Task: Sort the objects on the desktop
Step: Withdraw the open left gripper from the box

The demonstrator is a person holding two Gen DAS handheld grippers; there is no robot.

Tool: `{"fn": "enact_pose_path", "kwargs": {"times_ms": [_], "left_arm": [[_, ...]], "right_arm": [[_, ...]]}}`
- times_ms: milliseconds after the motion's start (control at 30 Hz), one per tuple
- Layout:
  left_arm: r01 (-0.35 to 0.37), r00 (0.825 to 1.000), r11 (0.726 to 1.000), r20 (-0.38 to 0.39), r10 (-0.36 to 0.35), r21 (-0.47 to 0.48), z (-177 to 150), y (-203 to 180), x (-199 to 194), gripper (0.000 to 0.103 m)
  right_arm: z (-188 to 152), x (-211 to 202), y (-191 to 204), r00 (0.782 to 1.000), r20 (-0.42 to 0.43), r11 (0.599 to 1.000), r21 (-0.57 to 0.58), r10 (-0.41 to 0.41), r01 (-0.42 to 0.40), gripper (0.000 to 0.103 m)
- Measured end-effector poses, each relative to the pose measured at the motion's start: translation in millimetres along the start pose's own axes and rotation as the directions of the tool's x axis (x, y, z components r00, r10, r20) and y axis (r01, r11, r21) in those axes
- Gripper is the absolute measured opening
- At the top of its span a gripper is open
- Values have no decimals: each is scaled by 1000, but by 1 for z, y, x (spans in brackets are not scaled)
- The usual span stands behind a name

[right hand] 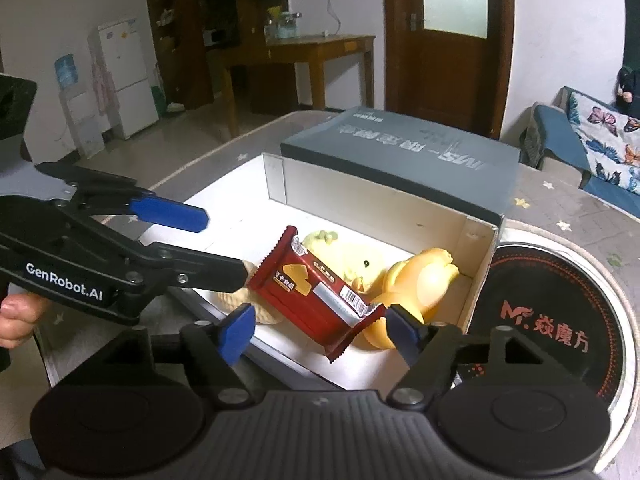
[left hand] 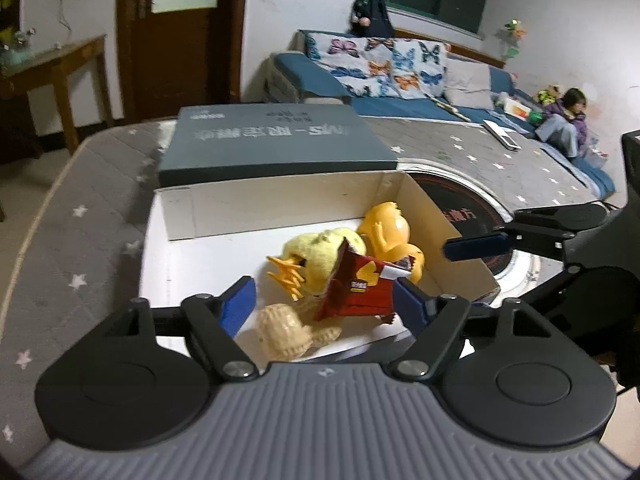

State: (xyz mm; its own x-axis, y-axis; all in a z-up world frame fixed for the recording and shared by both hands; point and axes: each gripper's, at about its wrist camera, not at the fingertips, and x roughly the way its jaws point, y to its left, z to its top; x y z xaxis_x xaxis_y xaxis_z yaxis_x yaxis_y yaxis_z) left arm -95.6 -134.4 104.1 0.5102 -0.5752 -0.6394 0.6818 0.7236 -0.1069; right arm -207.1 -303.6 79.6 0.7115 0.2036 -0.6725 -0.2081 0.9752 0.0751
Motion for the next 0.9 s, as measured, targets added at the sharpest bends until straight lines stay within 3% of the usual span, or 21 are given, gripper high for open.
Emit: {"fn": "enact_pose_path", "kwargs": {"times_ms": [133,367,633,900], "left_arm": [[-63,998,998,33,62,17,-4,-5,-12,89],[-148,986,989,78,147,11,-7,-9,-26,102],[-231,969,973,91,228,24,-14,-13,-33,103],[-252,964,968,84,251,5,-19,-14,-42,103]], "right_arm": [[-2,-6,5,1000,19,1000,7,-18,18,82],[-6,-17,13,996,56,998,15,-64,63,100],[-14,-26,15,992,84,995,46,-95,92,103],[-21,-36,15,988,103,992,63,-119,113,103]]}}
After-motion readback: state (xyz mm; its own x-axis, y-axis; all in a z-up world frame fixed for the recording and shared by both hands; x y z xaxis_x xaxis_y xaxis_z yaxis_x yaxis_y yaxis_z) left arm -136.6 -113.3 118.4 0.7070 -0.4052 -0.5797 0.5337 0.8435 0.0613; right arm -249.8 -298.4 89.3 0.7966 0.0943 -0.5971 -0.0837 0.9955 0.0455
